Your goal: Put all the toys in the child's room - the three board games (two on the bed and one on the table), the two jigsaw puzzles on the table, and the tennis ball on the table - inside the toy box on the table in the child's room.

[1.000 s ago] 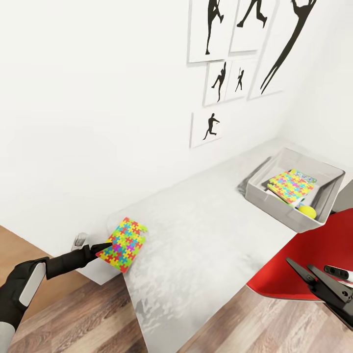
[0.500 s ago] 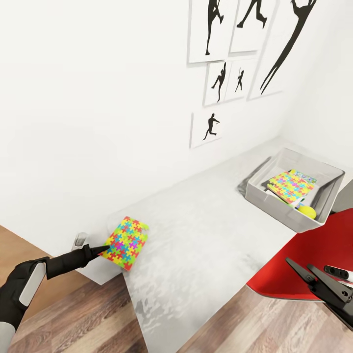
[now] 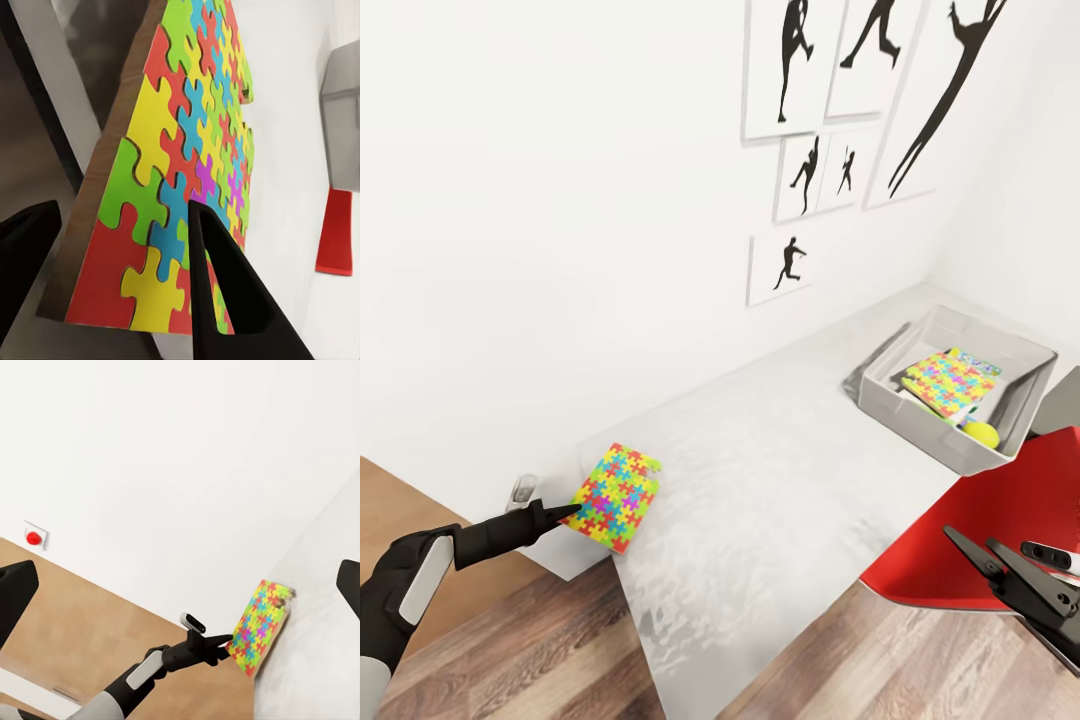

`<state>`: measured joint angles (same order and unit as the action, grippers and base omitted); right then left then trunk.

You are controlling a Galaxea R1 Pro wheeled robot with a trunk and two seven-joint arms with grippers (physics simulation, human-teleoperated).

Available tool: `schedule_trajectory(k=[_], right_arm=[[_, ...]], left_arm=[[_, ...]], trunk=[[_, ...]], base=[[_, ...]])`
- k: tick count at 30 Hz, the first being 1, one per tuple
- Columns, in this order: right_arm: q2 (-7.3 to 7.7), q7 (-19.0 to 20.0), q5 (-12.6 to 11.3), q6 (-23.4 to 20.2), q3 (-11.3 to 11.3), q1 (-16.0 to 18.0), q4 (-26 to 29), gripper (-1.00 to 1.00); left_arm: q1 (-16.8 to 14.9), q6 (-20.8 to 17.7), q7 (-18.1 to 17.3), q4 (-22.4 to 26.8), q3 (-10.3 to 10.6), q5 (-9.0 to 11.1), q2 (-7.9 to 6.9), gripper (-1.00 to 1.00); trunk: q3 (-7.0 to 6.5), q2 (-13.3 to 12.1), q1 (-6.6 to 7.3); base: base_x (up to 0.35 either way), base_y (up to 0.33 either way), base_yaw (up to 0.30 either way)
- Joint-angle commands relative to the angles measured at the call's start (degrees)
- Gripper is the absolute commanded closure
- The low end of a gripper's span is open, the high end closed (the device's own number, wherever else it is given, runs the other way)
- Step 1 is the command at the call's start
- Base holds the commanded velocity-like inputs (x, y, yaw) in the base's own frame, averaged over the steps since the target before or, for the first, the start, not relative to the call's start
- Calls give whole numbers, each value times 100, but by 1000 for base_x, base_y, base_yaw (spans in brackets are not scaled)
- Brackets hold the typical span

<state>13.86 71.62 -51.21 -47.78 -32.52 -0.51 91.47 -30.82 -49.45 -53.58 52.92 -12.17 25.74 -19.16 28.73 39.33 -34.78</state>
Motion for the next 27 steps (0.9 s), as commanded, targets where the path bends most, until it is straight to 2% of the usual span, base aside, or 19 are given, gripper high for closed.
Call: schedule_trajectory(k=[1, 16, 23, 27], right_arm=[[2, -8, -30, -38, 1, -2, 3, -100], [19, -8, -31, -36, 0, -2, 3, -100], [31, -15, -28, -35, 8, -2, 3, -100], [36, -16, -23, -31, 1, -2, 3, -100]], left_arm=[[-3, -30, -17, -1, -4, 1, 0, 100], [-3, -80, -118, 56, -13, 18, -22, 100], [-3, -184, -858, 76, -14, -2, -66, 100], [-9, -314, -1006, 78, -14, -1, -133, 100]], trunk=[[-14, -37, 21], [-283, -638, 350], [-337, -759, 416], [-409, -919, 504]], base=[[0, 0, 0], [0, 0, 0], [0, 0, 0], [0, 0, 0]])
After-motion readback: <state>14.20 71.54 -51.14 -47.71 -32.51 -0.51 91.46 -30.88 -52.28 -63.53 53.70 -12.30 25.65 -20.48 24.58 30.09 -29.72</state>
